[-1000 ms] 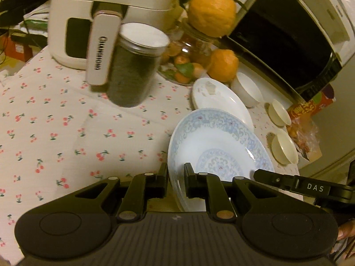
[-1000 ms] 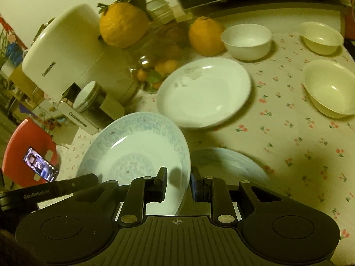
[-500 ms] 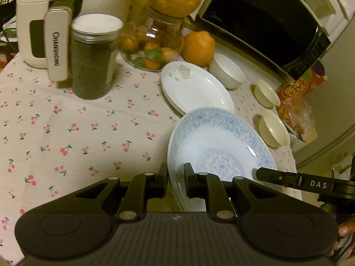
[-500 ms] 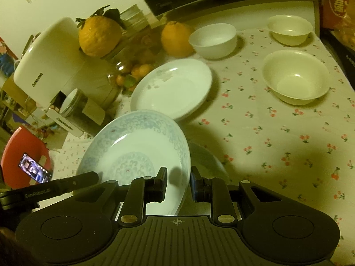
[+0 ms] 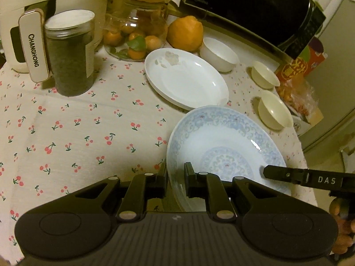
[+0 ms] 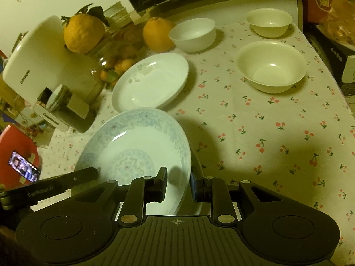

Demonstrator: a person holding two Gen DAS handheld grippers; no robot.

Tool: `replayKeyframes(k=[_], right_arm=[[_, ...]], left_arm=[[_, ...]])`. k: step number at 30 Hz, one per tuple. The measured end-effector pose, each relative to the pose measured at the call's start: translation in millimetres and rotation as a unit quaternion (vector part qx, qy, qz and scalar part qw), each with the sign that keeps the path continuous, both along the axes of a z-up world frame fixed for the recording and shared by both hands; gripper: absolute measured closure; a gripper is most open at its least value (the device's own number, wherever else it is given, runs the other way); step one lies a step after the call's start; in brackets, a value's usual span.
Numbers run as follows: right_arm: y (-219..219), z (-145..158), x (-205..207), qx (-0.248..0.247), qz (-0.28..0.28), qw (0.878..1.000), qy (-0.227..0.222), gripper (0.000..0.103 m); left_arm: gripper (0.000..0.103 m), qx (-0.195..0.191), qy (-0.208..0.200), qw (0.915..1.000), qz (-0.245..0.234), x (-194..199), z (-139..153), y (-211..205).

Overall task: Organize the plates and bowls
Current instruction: 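Lower the held plate onto the other blue-patterned plate with both grippers, then open both grippers and release the stacked plate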

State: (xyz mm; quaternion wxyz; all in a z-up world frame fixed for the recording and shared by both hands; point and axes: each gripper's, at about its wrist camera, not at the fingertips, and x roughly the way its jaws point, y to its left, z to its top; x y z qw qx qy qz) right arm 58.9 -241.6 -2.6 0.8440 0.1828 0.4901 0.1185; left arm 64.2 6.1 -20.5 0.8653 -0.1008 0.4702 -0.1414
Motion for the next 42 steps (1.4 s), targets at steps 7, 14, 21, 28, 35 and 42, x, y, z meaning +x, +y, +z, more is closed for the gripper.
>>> replayKeyframes(k=[7, 14, 21, 28, 35, 42], right_arm=[[7.2, -2.8, -2.9, -0.041, 0.01, 0.999, 0.0, 0.081], [17.7, -3.9, -6.1, -0.097, 0.023, 0.995, -0.006, 0.081], [21.0, -10.0, -7.1, -0.121, 0.031, 0.992, -0.002, 0.081], [24.1, -9.5, -5.3, -0.137, 0.04, 0.99, -0.002, 0.082], [27.0, -9.7, -3.4, -0.161, 0.05, 0.986, -0.007, 0.086], [25.3, -10.7, -1.2, -0.155, 0.054, 0.986, -0.001, 0.086]], left_arm=[[0.09, 0.016, 0.005, 0.9998, -0.008, -3.1, -5.9, -4.6], [0.09, 0.029, 0.011, 0.9992, -0.023, -5.0, -10.2, -9.7], [0.089, 0.043, 0.006, 0.9983, -0.039, -8.4, -10.7, -13.2], [0.089, 0.047, 0.002, 0.9978, -0.046, -10.5, -10.2, -13.9], [0.089, 0.03, 0.005, 0.9986, -0.043, -13.0, -6.2, -7.1], [0.089, 0.02, 0.01, 0.9986, -0.049, -14.9, -3.4, -3.1]])
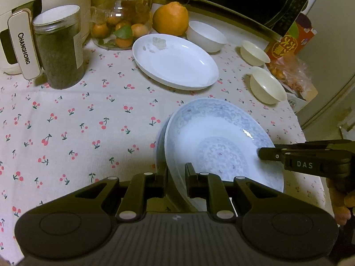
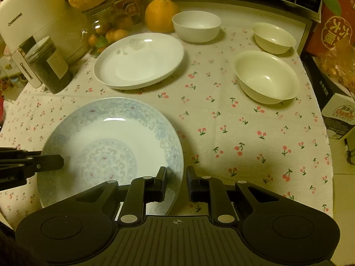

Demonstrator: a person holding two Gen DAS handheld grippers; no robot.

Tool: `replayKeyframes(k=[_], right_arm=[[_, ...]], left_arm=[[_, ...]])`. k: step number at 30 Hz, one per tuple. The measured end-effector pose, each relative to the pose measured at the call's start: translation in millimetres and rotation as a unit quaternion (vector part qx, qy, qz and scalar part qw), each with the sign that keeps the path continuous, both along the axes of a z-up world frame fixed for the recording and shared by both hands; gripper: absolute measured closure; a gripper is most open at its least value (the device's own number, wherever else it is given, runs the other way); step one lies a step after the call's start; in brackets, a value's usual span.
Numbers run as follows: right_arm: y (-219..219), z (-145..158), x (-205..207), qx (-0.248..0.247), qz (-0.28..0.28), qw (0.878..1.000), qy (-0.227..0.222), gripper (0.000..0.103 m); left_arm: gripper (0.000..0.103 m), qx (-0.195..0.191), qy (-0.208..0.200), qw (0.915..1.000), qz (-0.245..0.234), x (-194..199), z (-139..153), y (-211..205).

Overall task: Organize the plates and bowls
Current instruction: 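Open both grippers and release the stacked plate, then move both grippers to the rim of the plain white plate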

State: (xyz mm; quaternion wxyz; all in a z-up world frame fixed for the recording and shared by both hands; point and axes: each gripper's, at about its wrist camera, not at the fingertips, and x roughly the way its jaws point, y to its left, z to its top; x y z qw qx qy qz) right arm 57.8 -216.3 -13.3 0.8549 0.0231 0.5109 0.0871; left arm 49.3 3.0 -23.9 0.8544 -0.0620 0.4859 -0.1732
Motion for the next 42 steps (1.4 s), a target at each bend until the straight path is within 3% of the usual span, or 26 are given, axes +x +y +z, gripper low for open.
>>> replayKeyframes(k=[4, 9, 17, 21, 29, 33, 42], right_arm=[[1.1, 0.2, -0.1, -0.005, 0.006, 1.0, 0.0, 0.086], [4.3, -0.2, -0.3, -0.018, 0.013, 1.0, 0.0, 0.086], [3.0, -0.8, 0.9, -0.013, 0.008, 1.0, 0.002, 0.081], [0.4, -0.1, 3.2, 0.001, 0.003, 1.0, 0.006, 0.07], [-5.3, 11.2, 13.0, 0.046, -0.014, 0.999, -0.003, 0.031], [-8.7, 17.1, 21.8, 0.066, -0.034, 0.997, -0.001, 0.021], [-17.3, 38.6, 41.2, 0.101, -0.072, 0.992, 0.001, 0.011]], left_arm=[[0.089, 0.006, -0.007, 0.9999, -0.007, -2.7, 2.0, 0.7], [0.087, 0.042, -0.032, 0.9984, -0.017, -7.6, 5.4, -1.4], [0.082, 0.038, -0.022, 0.9989, -0.015, -3.3, 2.3, 2.3], [0.064, 0.035, -0.021, 0.9991, -0.009, 0.2, 4.2, 3.7], [0.029, 0.03, -0.021, 0.9993, 0.01, 11.4, 11.5, 7.0], [0.015, 0.036, -0.024, 0.9987, 0.026, 20.0, 17.1, 8.2], [0.004, 0.035, -0.02, 0.9979, 0.051, 38.5, 32.9, 8.1]])
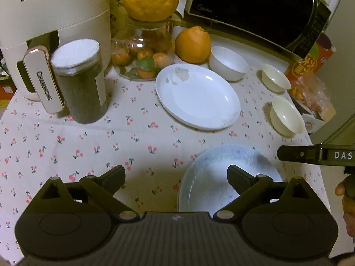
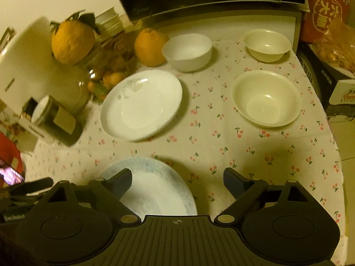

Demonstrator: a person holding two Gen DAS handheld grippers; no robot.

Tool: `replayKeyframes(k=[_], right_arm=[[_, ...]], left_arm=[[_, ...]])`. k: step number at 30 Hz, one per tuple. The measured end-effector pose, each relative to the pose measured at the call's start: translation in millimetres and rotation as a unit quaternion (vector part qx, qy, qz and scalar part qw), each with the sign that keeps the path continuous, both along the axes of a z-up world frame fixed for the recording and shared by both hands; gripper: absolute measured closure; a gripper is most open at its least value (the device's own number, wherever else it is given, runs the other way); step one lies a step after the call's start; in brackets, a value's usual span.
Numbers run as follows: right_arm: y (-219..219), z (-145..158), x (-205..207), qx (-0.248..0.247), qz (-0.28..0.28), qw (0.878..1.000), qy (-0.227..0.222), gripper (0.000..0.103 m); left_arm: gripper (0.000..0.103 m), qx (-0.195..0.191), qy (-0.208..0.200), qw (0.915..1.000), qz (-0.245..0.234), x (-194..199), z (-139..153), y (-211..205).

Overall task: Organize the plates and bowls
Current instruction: 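Move both grippers to the rim of the plain white plate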

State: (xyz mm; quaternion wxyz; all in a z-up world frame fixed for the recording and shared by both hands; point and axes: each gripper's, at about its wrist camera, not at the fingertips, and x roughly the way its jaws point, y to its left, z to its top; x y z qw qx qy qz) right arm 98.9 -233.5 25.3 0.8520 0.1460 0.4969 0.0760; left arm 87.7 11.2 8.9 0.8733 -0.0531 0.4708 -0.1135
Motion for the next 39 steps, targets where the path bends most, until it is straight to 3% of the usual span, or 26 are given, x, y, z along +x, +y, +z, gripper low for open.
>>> replayKeyframes(k=[11, 16, 20, 28, 34, 39], right_arm=[[1.7, 15.4, 26.2, 0.032, -0.026, 0.999, 0.001, 0.008], [4.5, 4.5, 39.7, 0.038, -0.038, 0.999, 0.006, 0.008], [5.1, -8.0, 57.5, 0.053, -0.058, 0.997, 0.006, 0.008], [9.2, -29.4, 91.4, 0.092, -0.093, 0.991, -0.026, 0.008], [19.6, -51.3, 109.0, 0.13, -0.102, 0.986, -0.022, 0.008], [29.2, -60.2, 118.4, 0.125, -0.094, 0.987, -0.036, 0.009]], left_arm=[[0.001, 0.007, -0.015, 0.999, 0.042, 29.7, 14.7, 7.3], [0.001, 0.014, -0.031, 0.9977, 0.059, 44.9, 2.5, 10.0], [0.001, 0.014, -0.047, 0.9977, 0.046, 60.4, -11.6, 3.0], [0.003, -0.024, -0.062, 0.9969, 0.044, 87.7, -32.5, -3.4], [0.016, -0.038, -0.06, 0.996, 0.054, 103.3, -46.4, 0.0], [0.032, -0.044, -0.06, 0.9959, 0.053, 110.8, -56.5, 1.3]])
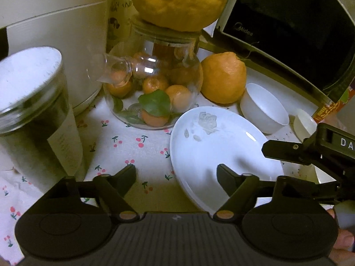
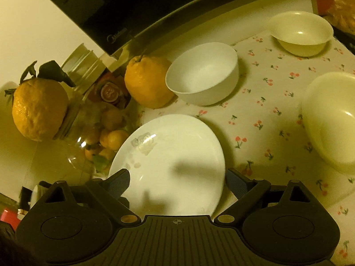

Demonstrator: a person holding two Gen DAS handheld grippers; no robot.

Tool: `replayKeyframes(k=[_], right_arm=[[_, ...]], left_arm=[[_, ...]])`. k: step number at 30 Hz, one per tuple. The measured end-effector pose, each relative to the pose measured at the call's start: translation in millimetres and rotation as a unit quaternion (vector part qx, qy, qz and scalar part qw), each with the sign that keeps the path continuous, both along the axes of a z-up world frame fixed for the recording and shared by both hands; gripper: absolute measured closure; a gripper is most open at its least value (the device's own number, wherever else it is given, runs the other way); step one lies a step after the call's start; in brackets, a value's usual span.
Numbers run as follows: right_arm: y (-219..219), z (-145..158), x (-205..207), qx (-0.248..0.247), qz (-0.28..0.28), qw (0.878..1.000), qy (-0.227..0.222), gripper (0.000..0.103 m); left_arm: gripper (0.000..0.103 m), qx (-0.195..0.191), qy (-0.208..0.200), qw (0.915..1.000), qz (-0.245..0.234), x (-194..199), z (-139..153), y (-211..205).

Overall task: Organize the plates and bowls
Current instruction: 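Move both grippers to the rim of the plain white plate, then close the left gripper on the white plate's rim while the right gripper grips it too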

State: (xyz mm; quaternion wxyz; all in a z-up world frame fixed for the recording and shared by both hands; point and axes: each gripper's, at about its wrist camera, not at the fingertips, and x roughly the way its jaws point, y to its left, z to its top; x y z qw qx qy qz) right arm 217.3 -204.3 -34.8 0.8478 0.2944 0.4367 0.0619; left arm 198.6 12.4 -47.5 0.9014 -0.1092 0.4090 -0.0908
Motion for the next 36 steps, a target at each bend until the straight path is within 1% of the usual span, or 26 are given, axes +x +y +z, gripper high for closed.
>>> replayKeyframes(k=[1, 3, 6, 9, 11, 12, 15, 17, 19, 21, 23, 26, 29, 36], right_arm=[[1.4, -1.6, 1.4, -0.004, 0.001, 1.0, -0.005, 0.009], [1.2, -5.0, 3.5, -0.01, -0.002, 1.0, -0.01, 0.01], [-1.7, -10.9, 5.4, -0.009, -0.016, 1.0, -0.01, 0.013], [-4.1, -17.5, 8.0, -0.004, -0.024, 1.0, -0.001, 0.018], [-3.7, -18.1, 7.7, -0.009, -0.027, 1.0, -0.006, 0.022], [-3.2, -17.9, 8.0, -0.013, -0.027, 1.0, -0.005, 0.023], [-2.0, -17.9, 7.7, -0.022, -0.027, 0.999, -0.008, 0.034], [-1.9, -18.6, 7.6, -0.027, -0.028, 0.999, -0.009, 0.047], [-2.6, -19.3, 8.0, -0.029, -0.03, 0.999, -0.008, 0.052], [-4.2, -20.0, 7.4, -0.029, -0.035, 0.999, -0.007, 0.057], [-5.9, -20.9, 7.2, -0.03, -0.039, 0.999, -0.005, 0.064], [-8.6, -21.9, 6.7, -0.03, -0.045, 0.999, -0.002, 0.072], [-11.1, -22.7, 6.2, -0.03, -0.049, 0.998, 0.002, 0.078], [-12.1, -20.5, 5.4, -0.028, -0.051, 0.998, 0.007, 0.079]], left_arm=[[0.034, -0.002, 0.0, 1.0, 0.0, 1.4, -1.7, 0.2], [0.042, -0.006, 0.001, 1.0, 0.001, 3.0, -4.8, 0.8], [0.047, -0.01, -0.002, 0.9999, -0.002, 3.8, -7.4, 1.1], [0.052, -0.006, -0.008, 0.9999, -0.005, 3.0, -7.8, 0.6], [0.053, -0.007, -0.01, 0.9999, -0.007, 2.6, -8.0, 1.2], [0.057, -0.007, -0.011, 0.9999, -0.009, 2.2, -8.1, 1.4], [0.063, -0.007, -0.012, 0.9998, -0.01, 2.7, -8.6, 1.2], [0.068, -0.008, -0.013, 0.9998, -0.013, 3.3, -9.2, 0.8], [0.072, -0.008, -0.013, 0.9998, -0.015, 3.4, -9.7, 0.9], [0.079, -0.008, -0.013, 0.9997, -0.018, 3.6, -10.2, 1.0], [0.083, -0.015, -0.012, 0.9996, -0.023, 3.5, -10.8, 1.1], [0.084, -0.014, -0.013, 0.9995, -0.027, 3.1, -10.0, -1.3], [0.085, -0.015, -0.012, 0.9994, -0.027, 3.3, -9.8, -1.2], [0.086, -0.018, -0.007, 0.9995, -0.024, 3.9, -6.7, -0.1]])
